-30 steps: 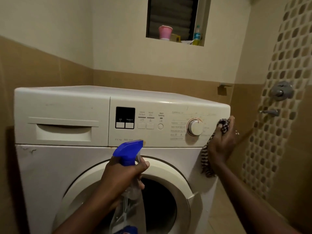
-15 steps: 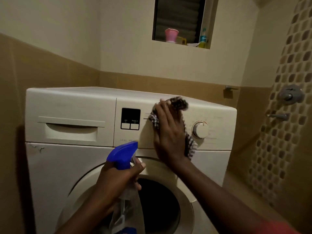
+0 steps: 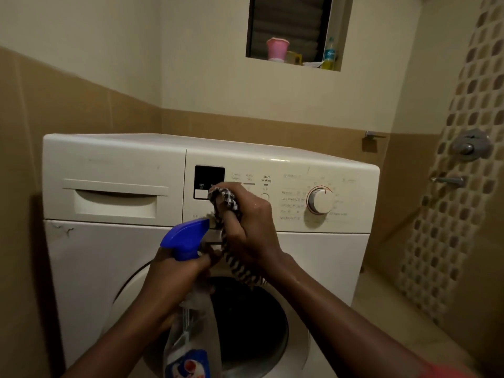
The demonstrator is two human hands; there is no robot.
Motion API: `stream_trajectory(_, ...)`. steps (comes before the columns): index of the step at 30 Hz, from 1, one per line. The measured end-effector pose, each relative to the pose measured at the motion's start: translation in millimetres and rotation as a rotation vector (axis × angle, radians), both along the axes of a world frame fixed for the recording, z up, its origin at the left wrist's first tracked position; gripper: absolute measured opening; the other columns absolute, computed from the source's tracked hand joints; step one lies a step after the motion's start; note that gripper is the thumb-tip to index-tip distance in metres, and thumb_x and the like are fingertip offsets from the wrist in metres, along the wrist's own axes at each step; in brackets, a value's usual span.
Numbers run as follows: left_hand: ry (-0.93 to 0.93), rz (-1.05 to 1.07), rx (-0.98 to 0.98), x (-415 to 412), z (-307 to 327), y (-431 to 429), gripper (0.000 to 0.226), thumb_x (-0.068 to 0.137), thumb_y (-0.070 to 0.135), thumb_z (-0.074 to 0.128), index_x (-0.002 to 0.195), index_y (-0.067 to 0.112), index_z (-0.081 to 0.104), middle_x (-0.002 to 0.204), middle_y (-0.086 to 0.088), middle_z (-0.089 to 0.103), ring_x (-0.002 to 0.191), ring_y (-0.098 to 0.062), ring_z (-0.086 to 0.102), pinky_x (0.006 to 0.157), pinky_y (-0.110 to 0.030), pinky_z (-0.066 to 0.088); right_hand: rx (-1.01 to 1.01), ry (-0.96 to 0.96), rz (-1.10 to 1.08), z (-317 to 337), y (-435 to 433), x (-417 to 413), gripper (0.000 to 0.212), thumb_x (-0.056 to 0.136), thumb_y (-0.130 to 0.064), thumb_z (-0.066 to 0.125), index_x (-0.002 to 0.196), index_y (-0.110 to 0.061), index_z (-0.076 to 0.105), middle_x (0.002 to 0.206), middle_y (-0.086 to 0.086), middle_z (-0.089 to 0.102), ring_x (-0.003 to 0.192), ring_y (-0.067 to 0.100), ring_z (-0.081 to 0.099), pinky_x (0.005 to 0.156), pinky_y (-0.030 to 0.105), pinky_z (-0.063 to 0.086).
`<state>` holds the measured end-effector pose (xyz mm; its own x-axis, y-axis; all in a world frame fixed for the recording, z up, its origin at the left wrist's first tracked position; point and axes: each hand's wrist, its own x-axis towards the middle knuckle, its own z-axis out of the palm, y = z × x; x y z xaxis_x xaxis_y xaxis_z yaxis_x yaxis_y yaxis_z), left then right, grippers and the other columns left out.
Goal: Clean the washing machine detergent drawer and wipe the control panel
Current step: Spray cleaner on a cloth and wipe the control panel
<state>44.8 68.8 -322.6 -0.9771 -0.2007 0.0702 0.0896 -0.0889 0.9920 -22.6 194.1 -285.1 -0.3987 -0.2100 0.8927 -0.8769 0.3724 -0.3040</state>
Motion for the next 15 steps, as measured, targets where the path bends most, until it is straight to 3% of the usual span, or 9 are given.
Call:
stream_trajectory(3,-0.013,-0.019,-0.013,2,-2,3,0.013,0.087,0.008,0.065,0.093,0.017,0.06,0.08,-0.019,0.069,0.061,-0.028,0.064,0.06,-0.035,0.052,0.04,-0.051,-0.016,-14,-1,-5,0.017,0.09,-0.017,0.051,0.098,-0.014,0.065,0.079,-0.003,0.068,0.07,0.013,0.062,0.062,0.032,0.051)
stream_trajectory(7,0.013,0.02,-0.023,-3,-5,2,0.017,0.087,0.008,0.066,0.094,0.023,0.06,0.065,-0.01,0.071,0.052,-0.023,0.064,0.05,-0.028,0.051,0.103,-0.005,-0.034,-19,-4,-10,0.022,0.084,-0.024,0.049,0.098,-0.017,0.065,0.083,-0.004,0.069,0.071,0.013,0.063,0.063,0.035,0.051)
stream_trajectory(10,0.031,0.035,-0.024,-10,-2,2,0.016,0.086,0.007,0.067,0.093,0.02,0.062,0.056,-0.005,0.069,0.054,-0.025,0.065,0.058,-0.032,0.053,0.051,-0.02,-0.027,-16,-4,-15,0.026,0.085,-0.024,0.048,0.102,-0.015,0.065,0.087,-0.004,0.069,0.076,0.013,0.063,0.066,0.036,0.051)
stream_trajectory(15,0.014,0.081,-0.023,-19,11,-2,0.01,0.082,0.007,0.072,0.091,0.007,0.066,0.061,-0.012,0.067,0.054,-0.028,0.065,0.068,-0.04,0.056,-0.015,-0.121,-0.022,-18,0,-15,0.022,0.092,-0.012,0.05,0.112,-0.016,0.06,0.099,-0.006,0.067,0.086,0.011,0.064,0.073,0.034,0.052)
